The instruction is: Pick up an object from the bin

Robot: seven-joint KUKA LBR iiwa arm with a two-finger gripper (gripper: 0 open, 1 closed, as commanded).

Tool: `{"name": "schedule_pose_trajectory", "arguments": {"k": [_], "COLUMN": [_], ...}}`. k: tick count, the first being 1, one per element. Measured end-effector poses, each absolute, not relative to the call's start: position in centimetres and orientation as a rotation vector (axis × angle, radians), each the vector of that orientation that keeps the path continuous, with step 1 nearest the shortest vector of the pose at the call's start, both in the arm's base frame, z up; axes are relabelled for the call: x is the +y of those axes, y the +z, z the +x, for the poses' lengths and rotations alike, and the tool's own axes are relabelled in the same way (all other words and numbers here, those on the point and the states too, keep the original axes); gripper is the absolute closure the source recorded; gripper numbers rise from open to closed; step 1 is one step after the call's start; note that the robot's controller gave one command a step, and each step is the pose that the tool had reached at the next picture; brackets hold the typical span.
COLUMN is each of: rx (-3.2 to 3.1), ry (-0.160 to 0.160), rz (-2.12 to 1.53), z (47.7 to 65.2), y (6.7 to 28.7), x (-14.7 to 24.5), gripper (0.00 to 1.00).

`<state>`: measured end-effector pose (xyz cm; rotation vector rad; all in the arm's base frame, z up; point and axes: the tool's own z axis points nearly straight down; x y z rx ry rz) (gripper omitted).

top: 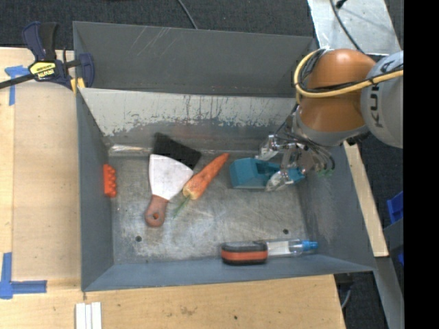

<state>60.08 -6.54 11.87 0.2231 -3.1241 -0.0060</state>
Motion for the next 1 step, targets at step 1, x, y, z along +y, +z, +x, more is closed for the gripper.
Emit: {"name": "schedule_pose_trajectory", "arguments": {"k": [1], "rx": [-3.052], "ry": [-0.002], "rz": [0.733], "z": [61.43], "y": [24.79], "x": [-4.85], "gripper": [1.00]}}
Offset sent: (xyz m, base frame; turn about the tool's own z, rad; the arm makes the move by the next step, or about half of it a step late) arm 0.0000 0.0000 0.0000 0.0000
